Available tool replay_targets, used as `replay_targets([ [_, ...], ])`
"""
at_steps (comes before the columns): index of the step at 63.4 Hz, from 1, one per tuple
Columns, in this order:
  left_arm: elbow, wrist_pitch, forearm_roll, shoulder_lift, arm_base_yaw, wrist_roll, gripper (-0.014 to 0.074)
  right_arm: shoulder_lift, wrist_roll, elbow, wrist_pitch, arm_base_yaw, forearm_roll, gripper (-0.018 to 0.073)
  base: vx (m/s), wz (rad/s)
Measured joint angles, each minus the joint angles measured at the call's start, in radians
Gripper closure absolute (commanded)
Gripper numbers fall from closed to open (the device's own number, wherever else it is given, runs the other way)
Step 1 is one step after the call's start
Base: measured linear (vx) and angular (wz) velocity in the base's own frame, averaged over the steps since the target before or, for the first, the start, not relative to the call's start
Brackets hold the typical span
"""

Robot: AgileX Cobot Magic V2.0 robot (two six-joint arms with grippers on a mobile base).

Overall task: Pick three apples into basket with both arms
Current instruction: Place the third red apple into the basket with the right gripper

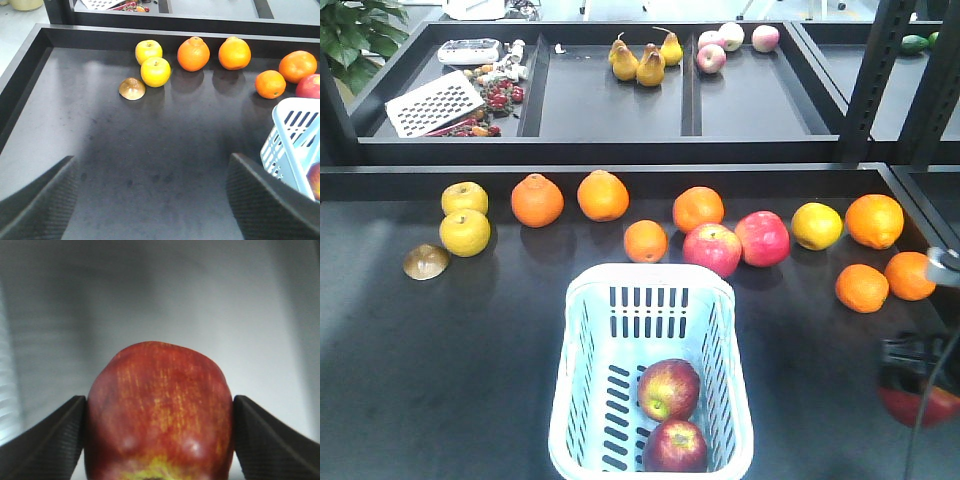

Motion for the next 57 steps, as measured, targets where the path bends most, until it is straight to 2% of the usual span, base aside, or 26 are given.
replay_targets([
  [7,0.000,0.000,0.000,0.000,0.000,0.000,0.0021,-0.100,0.000,0.000,0.006,0.141,0.052,0.0323,0.00,0.00],
  [12,0.000,0.000,0.000,0.000,0.000,0.000,0.0021,-0.149,0.000,0.000,-0.016,0.270,0.108,0.0321,0.00,0.00],
  [19,0.000,0.000,0.000,0.000,0.000,0.000,0.0021,-0.156,0.000,0.003,-0.093,0.426,0.152,0.0316,0.00,0.00],
  [28,0.000,0.000,0.000,0.000,0.000,0.000,0.0021,-0.104,0.000,0.003,-0.223,0.581,0.189,0.0298,0.00,0.00],
  [34,0.000,0.000,0.000,0.000,0.000,0.000,0.0021,-0.040,0.000,0.003,-0.307,0.650,0.203,0.0239,0.00,0.00],
  [39,0.000,0.000,0.000,0.000,0.000,0.000,0.0021,0.028,0.000,-0.003,-0.350,0.678,0.203,0.0156,0.00,0.00],
  [51,0.000,0.000,0.000,0.000,0.000,0.000,0.0021,0.151,0.000,-0.069,-0.370,0.713,0.206,-0.0080,0.00,0.00],
  [57,0.000,0.000,0.000,0.000,0.000,0.000,0.0021,0.173,0.000,-0.090,-0.379,0.722,0.207,-0.0144,0.00,0.00],
])
